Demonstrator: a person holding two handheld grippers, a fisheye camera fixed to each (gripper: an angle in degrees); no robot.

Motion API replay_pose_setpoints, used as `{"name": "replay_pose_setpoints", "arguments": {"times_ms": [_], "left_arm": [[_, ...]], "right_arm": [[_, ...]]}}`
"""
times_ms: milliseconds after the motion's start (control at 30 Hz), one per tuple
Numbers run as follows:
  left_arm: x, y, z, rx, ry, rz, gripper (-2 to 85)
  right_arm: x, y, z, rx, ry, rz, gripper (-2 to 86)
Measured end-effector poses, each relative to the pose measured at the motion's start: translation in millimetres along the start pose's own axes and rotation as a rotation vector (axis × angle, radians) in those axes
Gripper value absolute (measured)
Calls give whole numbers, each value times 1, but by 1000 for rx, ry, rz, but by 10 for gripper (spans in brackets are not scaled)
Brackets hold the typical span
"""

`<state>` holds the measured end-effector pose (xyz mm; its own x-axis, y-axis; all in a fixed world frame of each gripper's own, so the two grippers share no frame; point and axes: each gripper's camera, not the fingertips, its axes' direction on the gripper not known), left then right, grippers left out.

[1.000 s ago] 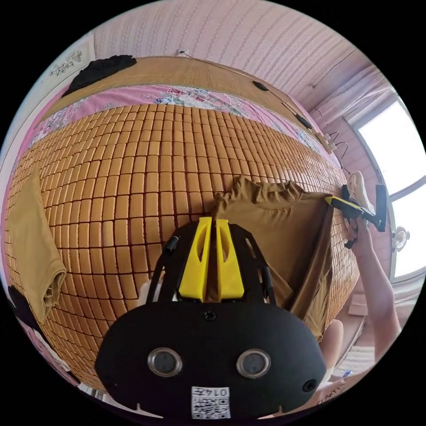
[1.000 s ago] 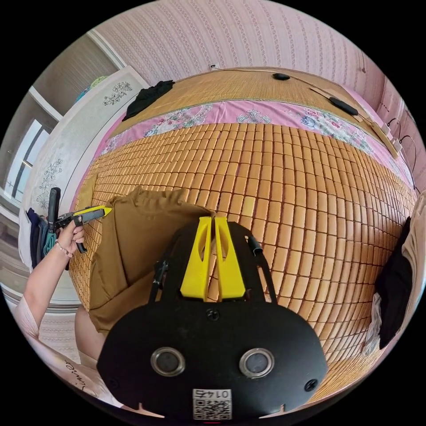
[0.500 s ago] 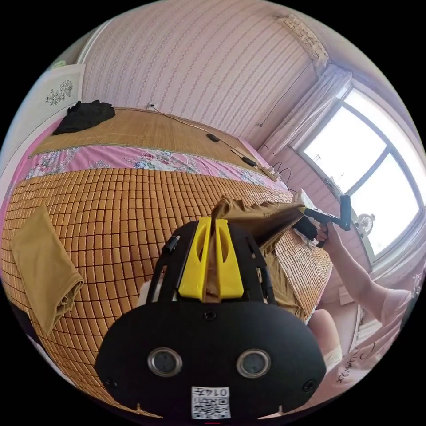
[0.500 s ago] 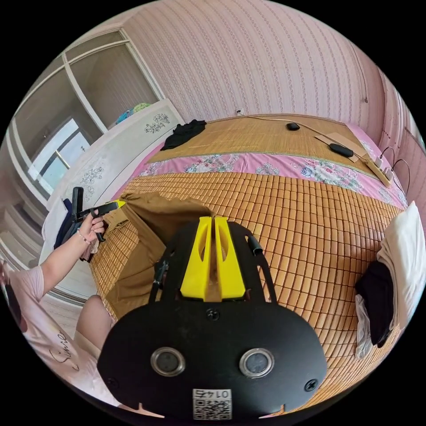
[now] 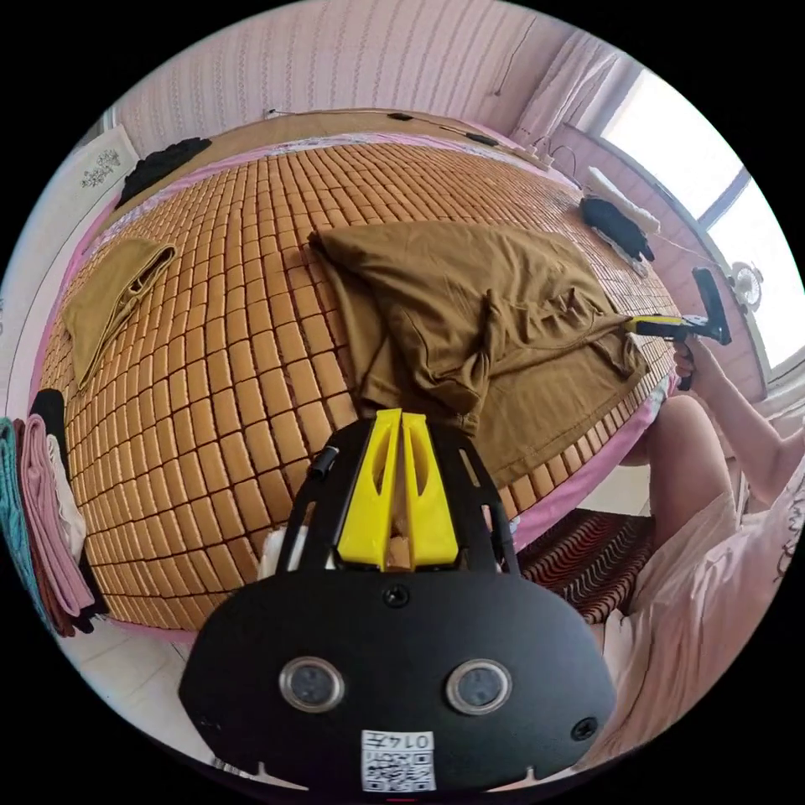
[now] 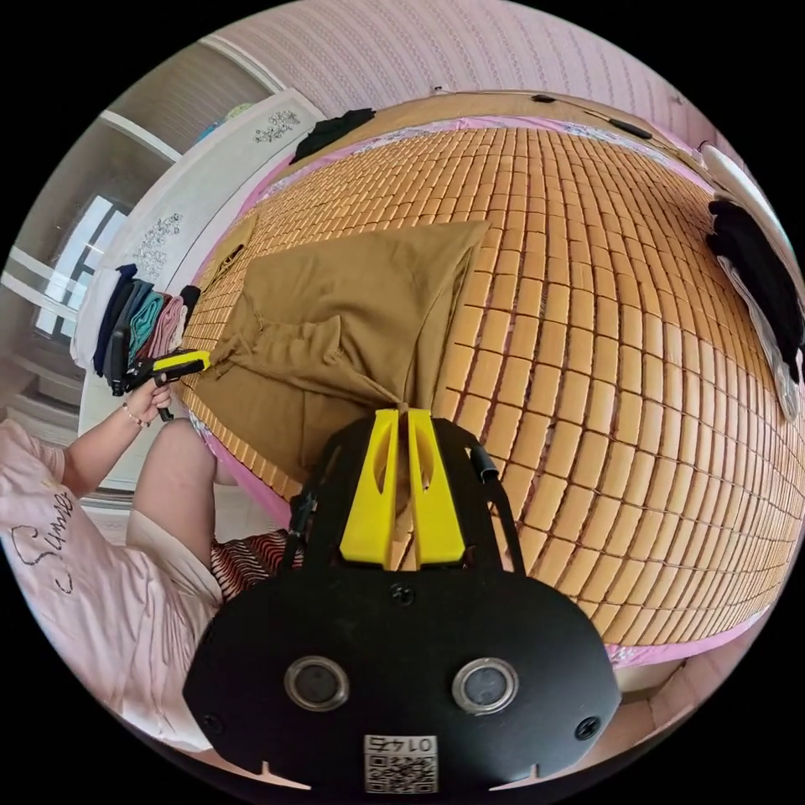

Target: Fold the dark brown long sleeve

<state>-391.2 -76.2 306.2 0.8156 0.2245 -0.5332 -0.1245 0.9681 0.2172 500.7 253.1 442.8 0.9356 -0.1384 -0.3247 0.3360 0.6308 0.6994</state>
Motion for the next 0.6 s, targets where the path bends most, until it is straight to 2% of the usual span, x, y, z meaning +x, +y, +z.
{"name": "replay_pose_setpoints", "arguments": {"times_ms": [67, 167, 333, 433, 533, 600], "left_arm": [[-3, -2, -8, -9, -8, -52, -8], [11, -9, -31, 103, 36, 38, -4], [50, -50, -4, 141, 118, 100, 48], [61, -66, 34, 70, 152, 83, 60], [64, -68, 75, -57, 132, 53, 46], [64, -63, 75, -25, 137, 66, 23]], "right_arm": [[-1, -2, -10, -7, 52, 1, 15], [-22, -13, -28, 56, 118, -59, 21], [-76, -54, 6, 36, 41, -200, 73], [-87, -74, 40, 1, 37, -173, 77], [-85, -79, 61, -25, 7, -136, 39], [-87, -76, 53, 13, -30, -150, 19]]}}
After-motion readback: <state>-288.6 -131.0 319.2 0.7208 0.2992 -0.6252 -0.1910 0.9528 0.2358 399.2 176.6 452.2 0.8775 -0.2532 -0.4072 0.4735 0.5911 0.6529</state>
